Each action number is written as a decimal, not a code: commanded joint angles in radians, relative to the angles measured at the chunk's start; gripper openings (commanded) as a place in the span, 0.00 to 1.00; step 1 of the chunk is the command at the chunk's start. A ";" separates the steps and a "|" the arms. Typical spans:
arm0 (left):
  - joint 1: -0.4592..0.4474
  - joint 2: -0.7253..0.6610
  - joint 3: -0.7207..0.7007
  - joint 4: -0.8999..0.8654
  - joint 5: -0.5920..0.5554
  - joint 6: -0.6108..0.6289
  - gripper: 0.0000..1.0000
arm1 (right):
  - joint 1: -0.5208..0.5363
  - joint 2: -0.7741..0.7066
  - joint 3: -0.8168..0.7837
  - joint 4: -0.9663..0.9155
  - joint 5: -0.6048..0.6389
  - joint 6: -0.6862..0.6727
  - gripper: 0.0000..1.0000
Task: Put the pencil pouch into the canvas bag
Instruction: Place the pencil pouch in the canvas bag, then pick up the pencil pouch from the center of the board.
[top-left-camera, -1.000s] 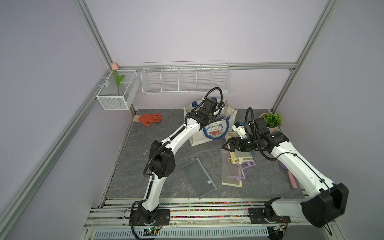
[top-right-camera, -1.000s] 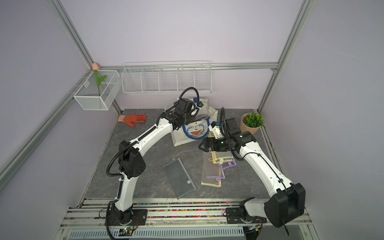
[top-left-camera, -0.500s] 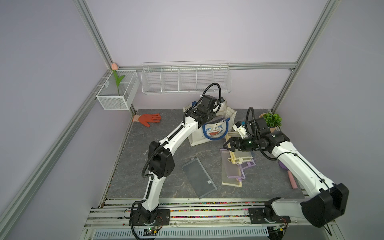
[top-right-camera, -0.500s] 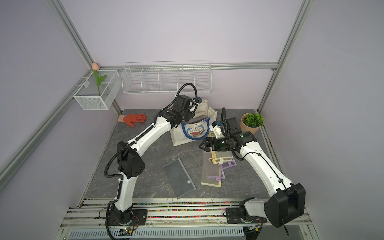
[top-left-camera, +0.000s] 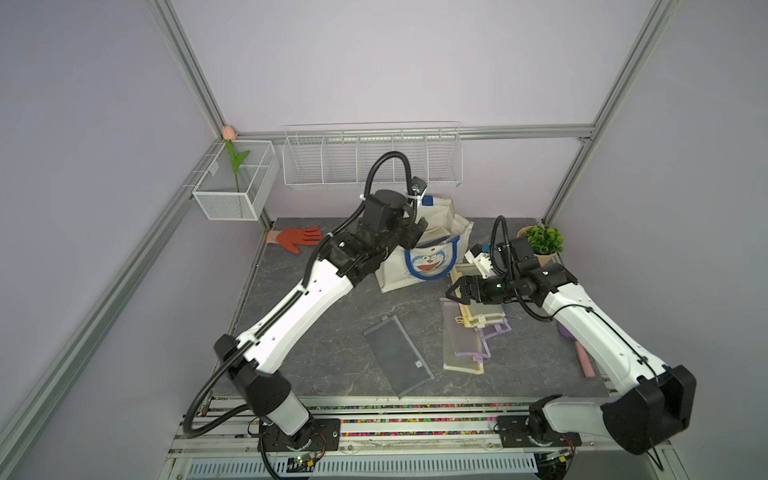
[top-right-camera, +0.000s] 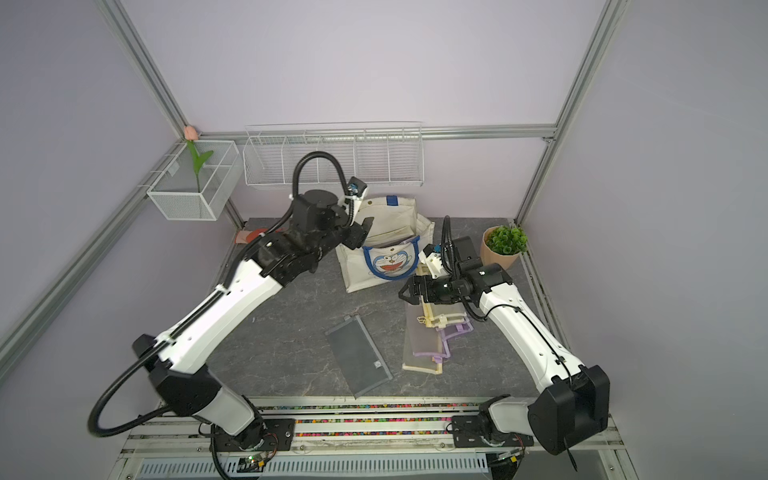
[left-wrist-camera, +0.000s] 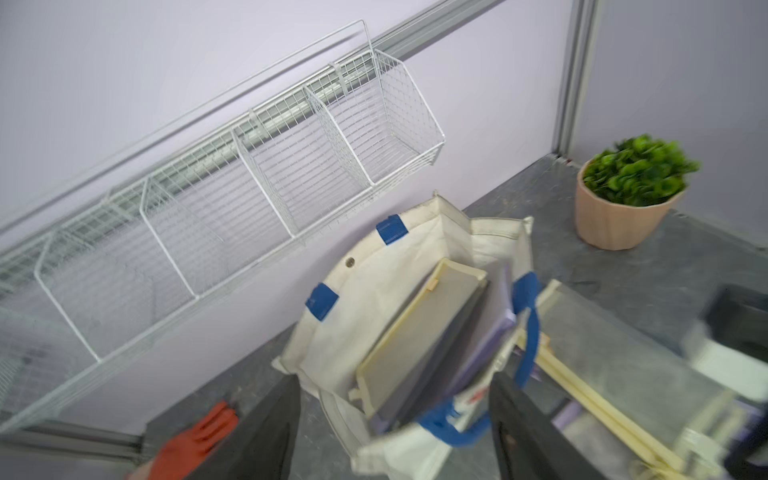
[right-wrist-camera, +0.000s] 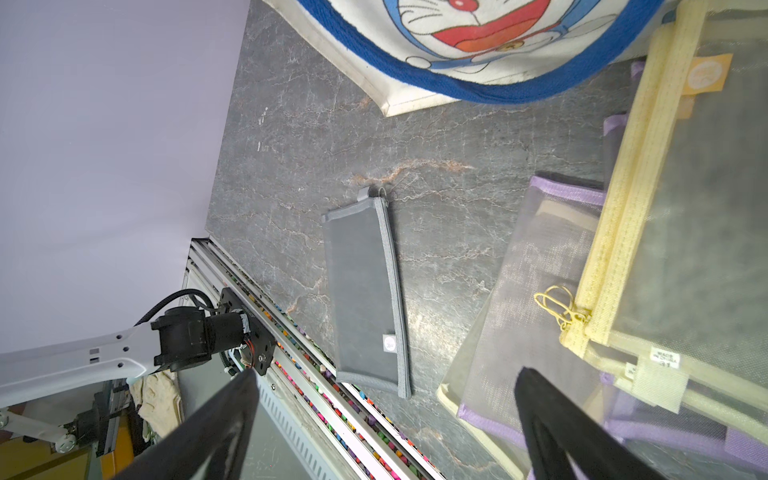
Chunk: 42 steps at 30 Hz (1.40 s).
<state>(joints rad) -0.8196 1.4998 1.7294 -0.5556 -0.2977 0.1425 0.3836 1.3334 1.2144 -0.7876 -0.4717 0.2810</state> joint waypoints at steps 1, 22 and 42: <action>-0.007 -0.119 -0.213 -0.051 0.054 -0.299 0.75 | 0.031 0.031 -0.023 0.028 -0.023 0.000 0.98; -0.019 -0.622 -1.270 0.328 0.280 -1.332 0.79 | 0.256 0.466 -0.004 0.194 -0.102 -0.037 0.90; -0.019 -0.291 -1.482 0.794 0.287 -1.403 0.67 | 0.303 0.682 -0.031 0.322 -0.173 -0.003 0.75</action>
<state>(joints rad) -0.8406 1.1370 0.2626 0.1429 -0.0124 -1.2453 0.6727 1.9553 1.2095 -0.4862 -0.6472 0.2707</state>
